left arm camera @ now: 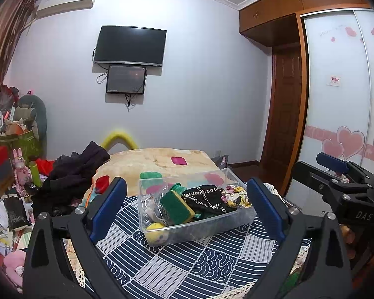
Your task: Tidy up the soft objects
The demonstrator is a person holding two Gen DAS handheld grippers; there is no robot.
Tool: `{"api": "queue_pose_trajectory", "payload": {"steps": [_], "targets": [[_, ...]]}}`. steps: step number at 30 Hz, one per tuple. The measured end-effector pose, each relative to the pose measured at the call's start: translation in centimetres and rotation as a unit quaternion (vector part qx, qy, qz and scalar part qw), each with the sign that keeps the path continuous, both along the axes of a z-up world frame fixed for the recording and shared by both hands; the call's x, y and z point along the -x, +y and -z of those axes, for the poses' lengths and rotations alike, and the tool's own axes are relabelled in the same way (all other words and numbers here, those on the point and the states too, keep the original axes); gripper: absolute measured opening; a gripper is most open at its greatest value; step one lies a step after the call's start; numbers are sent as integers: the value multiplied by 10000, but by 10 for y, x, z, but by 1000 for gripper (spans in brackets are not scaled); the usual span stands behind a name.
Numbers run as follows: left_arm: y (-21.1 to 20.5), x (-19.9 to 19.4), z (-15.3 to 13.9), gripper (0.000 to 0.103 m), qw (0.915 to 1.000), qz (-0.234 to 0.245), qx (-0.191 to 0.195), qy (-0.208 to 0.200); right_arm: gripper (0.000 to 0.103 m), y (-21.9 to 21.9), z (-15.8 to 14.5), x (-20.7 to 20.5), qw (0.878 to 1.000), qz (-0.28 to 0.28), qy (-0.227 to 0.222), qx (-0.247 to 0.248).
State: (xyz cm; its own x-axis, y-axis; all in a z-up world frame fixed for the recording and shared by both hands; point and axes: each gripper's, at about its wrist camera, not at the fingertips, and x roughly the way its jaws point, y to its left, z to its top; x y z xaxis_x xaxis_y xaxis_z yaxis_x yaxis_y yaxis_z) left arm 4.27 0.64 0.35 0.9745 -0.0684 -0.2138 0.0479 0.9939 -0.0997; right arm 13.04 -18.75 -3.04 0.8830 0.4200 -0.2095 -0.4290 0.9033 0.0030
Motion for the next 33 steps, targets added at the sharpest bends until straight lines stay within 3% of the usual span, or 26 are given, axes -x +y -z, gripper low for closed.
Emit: {"api": "queue_pose_trajectory", "payload": {"steps": [33], "targets": [[-3, 3, -4, 99, 9999, 103, -32, -8, 103, 1, -4, 5, 10000, -13, -23, 1]]}}
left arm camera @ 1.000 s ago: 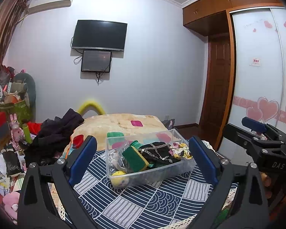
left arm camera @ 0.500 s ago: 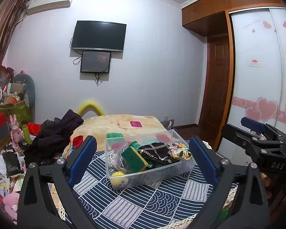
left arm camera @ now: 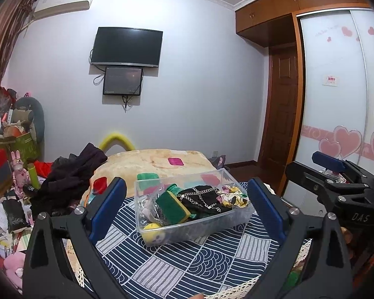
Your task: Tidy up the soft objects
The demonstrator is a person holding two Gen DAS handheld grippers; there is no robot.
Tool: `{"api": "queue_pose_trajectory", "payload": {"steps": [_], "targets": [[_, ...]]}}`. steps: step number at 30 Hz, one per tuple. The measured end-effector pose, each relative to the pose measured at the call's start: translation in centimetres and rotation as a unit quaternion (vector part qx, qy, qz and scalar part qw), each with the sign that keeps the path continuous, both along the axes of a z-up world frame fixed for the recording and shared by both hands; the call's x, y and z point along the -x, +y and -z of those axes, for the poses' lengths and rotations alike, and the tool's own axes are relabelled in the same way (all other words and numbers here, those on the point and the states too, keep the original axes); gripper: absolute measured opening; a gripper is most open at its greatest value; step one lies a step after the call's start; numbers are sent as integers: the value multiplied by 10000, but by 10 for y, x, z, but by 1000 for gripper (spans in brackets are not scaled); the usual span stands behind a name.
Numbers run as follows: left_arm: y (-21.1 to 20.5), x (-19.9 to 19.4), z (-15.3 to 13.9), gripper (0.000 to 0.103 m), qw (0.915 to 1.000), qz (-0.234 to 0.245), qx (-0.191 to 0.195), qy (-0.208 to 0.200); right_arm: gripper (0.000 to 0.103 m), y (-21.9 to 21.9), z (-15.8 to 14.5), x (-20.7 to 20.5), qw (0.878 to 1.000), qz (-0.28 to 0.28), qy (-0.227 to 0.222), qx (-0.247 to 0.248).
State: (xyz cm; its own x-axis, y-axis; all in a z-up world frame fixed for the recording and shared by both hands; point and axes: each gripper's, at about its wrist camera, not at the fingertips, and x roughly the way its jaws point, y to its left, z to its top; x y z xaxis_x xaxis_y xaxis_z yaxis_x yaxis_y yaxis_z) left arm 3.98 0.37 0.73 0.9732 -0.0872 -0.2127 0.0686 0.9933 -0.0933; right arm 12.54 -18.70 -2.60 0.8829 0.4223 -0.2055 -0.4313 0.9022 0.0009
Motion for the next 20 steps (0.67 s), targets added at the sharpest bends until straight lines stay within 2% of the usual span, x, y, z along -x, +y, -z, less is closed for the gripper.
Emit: {"api": "queue_pose_trajectory", "payload": {"steps": [20], "targets": [[3, 0, 2, 99, 10000, -36, 56, 48, 103, 0, 0, 0, 10000, -22, 72, 11]]}}
